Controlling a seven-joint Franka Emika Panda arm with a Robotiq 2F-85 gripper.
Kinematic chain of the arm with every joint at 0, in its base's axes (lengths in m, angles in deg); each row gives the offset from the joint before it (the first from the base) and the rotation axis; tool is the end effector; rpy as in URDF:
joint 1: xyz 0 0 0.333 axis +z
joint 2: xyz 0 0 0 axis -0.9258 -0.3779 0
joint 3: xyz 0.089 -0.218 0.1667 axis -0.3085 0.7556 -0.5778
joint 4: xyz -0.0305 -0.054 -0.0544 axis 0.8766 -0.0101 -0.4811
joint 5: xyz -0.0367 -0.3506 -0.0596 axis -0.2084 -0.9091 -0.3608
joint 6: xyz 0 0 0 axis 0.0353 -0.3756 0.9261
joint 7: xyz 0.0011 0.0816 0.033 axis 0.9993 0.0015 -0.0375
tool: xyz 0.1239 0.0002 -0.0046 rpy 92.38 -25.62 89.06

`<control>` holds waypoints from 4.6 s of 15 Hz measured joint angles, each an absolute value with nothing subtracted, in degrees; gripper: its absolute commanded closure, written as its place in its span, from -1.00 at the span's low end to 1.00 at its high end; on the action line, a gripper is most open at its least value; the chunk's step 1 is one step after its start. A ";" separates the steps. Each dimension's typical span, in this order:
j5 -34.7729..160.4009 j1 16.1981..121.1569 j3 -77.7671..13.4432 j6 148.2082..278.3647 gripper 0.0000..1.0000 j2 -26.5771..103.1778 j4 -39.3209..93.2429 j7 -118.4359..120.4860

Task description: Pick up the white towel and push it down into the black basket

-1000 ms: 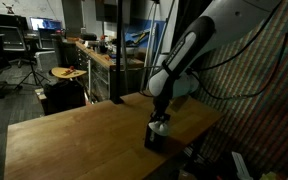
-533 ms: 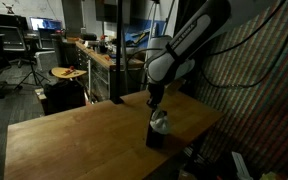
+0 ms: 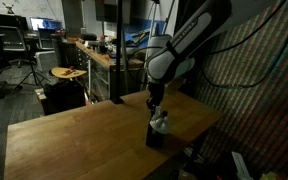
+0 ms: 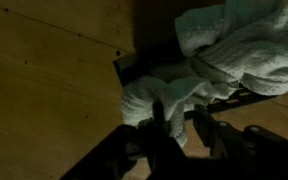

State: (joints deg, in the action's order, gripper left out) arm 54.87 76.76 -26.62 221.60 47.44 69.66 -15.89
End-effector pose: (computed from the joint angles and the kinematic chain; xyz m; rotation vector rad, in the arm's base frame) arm 0.4849 -0.0062 0.2608 2.9576 0.5353 -0.0107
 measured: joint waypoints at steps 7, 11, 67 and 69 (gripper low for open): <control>54.87 76.74 -26.62 221.60 0.21 47.44 69.66 -15.89; 54.87 75.29 -28.11 221.60 -0.59 47.38 69.75 -15.89; 62.26 68.03 -34.50 227.50 0.89 46.28 77.03 -16.68; 65.34 68.00 -35.45 228.18 0.89 45.28 77.32 -17.70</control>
State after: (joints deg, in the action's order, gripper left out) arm 65.34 68.00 -35.45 228.18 45.28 77.32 -17.70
